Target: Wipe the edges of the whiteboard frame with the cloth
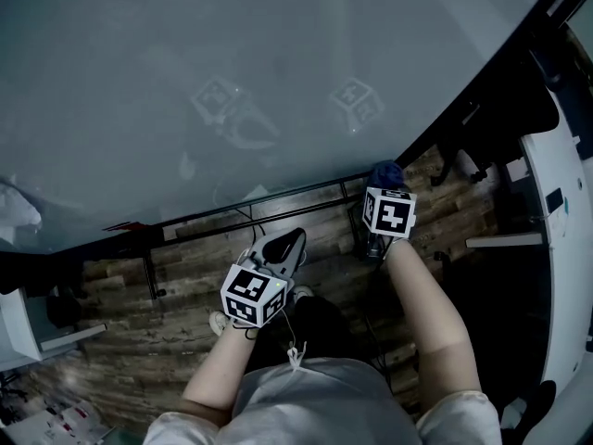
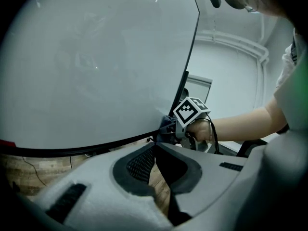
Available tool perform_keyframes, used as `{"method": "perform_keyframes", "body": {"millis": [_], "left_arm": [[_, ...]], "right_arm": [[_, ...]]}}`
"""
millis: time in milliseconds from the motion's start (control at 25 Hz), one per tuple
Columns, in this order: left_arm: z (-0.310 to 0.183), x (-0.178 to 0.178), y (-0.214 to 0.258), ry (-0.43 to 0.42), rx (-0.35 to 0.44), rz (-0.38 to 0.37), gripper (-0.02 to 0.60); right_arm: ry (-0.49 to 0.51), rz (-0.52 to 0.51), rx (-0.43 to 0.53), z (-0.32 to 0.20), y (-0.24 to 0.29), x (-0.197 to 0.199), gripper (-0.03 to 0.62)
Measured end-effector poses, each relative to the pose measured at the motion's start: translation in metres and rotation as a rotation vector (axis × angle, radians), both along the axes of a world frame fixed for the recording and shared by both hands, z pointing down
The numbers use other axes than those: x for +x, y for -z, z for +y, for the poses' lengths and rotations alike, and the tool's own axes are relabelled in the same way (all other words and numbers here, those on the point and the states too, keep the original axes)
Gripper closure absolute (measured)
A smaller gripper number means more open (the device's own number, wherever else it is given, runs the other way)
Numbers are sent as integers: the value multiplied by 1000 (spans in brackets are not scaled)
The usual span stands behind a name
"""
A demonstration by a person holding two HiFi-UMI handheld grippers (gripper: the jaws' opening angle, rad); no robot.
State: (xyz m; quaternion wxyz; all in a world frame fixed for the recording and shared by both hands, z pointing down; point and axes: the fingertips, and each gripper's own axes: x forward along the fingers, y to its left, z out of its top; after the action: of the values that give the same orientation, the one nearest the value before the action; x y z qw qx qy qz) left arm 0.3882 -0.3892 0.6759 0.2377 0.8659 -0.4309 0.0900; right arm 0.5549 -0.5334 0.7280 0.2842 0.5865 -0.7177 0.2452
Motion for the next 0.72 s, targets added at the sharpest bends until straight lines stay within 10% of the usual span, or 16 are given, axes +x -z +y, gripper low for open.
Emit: {"method": "perform_keyframes", "body": {"millis": [720], "left_arm": [[50, -145, 17, 206, 1, 25, 561]], "right_arm": [[109, -32, -48, 58, -3, -174, 517]]}}
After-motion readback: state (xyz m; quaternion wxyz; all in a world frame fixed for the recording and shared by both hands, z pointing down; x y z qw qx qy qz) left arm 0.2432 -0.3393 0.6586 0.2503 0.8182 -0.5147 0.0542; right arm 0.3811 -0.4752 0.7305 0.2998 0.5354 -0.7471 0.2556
